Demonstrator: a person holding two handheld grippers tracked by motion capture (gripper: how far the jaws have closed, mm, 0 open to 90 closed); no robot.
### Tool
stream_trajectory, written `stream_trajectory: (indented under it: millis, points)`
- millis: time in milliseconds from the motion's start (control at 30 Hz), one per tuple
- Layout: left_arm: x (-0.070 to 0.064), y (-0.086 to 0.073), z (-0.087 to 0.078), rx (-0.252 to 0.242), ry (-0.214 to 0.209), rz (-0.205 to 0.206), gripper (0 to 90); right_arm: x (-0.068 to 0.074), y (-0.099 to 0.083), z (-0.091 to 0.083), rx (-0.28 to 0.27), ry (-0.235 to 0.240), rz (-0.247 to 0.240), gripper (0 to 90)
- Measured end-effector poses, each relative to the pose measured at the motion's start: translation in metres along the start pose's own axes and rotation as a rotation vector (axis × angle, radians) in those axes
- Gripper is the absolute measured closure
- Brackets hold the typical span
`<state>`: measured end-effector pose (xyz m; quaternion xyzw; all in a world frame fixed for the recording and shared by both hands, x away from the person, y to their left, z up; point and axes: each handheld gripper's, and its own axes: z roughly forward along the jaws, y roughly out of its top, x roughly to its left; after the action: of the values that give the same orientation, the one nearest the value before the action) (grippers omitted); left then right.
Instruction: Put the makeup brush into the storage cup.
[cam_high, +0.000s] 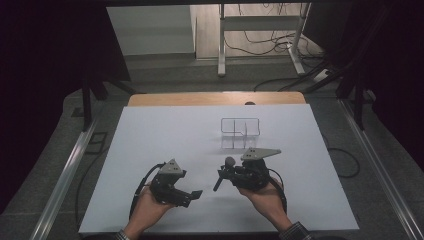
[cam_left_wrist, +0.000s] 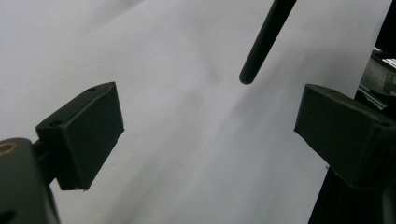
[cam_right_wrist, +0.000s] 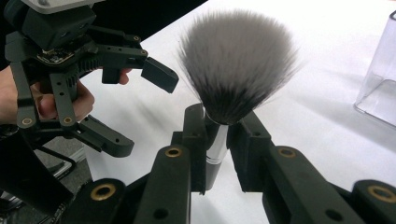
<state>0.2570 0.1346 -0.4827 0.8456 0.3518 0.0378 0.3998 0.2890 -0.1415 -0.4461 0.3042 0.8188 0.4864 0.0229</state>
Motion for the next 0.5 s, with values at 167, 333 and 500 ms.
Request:
stream_trajectory:
  millis: [167, 333, 500]
  points:
    - [0.003, -0.002, -0.003, -0.001, 0.008, 0.000, 8.0, 0.000, 0.001, -0.005, -0.008, -0.017, -0.020, 76.4]
    - [0.006, -0.004, -0.005, -0.001, 0.023, 0.009, 7.6, 0.000, 0.001, -0.008, -0.013, -0.030, -0.033, 76.4]
    - [0.008, -0.006, -0.006, -0.006, 0.031, 0.006, 6.7, -0.004, 0.001, -0.012, -0.012, -0.044, -0.033, 76.4]
